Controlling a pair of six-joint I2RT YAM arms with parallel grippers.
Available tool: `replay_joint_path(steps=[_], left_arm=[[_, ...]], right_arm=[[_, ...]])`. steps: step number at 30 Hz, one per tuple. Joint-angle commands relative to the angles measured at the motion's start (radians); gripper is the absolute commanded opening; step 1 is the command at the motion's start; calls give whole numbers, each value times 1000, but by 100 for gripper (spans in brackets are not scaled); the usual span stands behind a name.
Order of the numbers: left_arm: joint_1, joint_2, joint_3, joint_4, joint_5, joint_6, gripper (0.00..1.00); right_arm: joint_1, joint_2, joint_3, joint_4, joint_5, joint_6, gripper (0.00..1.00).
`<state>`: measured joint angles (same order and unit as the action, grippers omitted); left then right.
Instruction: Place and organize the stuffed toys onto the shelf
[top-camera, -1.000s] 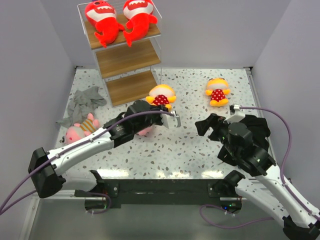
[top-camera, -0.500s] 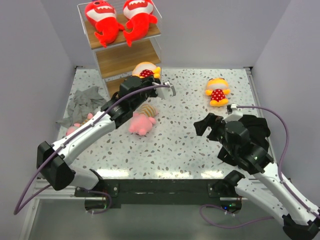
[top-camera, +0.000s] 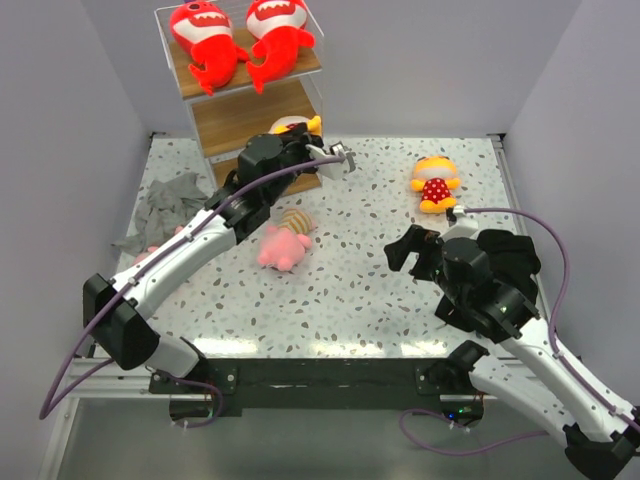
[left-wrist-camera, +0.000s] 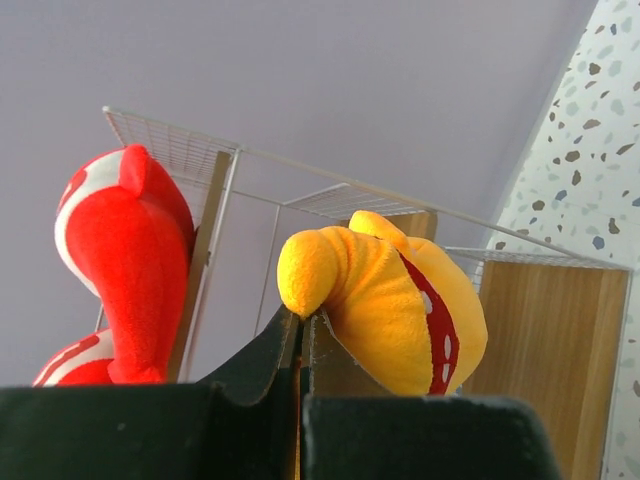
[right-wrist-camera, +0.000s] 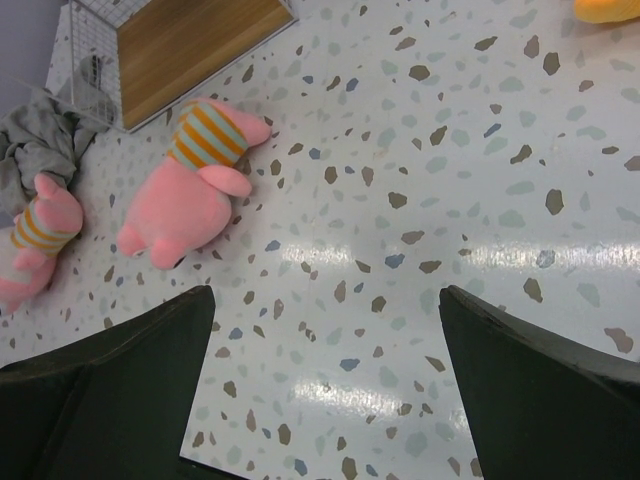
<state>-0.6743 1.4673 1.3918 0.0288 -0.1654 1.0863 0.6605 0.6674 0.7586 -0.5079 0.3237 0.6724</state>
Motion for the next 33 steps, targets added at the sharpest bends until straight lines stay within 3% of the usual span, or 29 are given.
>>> replay_joint_path(steps=[1,16,23,33], left_arm=[[7,-16,70,82,-3,55,0],[9,10,124,94,-2,139,0],[10,19,56,132,-37,185,0],[117,97,-25,244,99,110,0]], right_arm=[[-2,1,27,43,3,-16,98],[-2,-12,7,49,3,-8,99],[-1,9,-5,66,-6,-10,99],[-1,31,-16,82,-8,-17,99]])
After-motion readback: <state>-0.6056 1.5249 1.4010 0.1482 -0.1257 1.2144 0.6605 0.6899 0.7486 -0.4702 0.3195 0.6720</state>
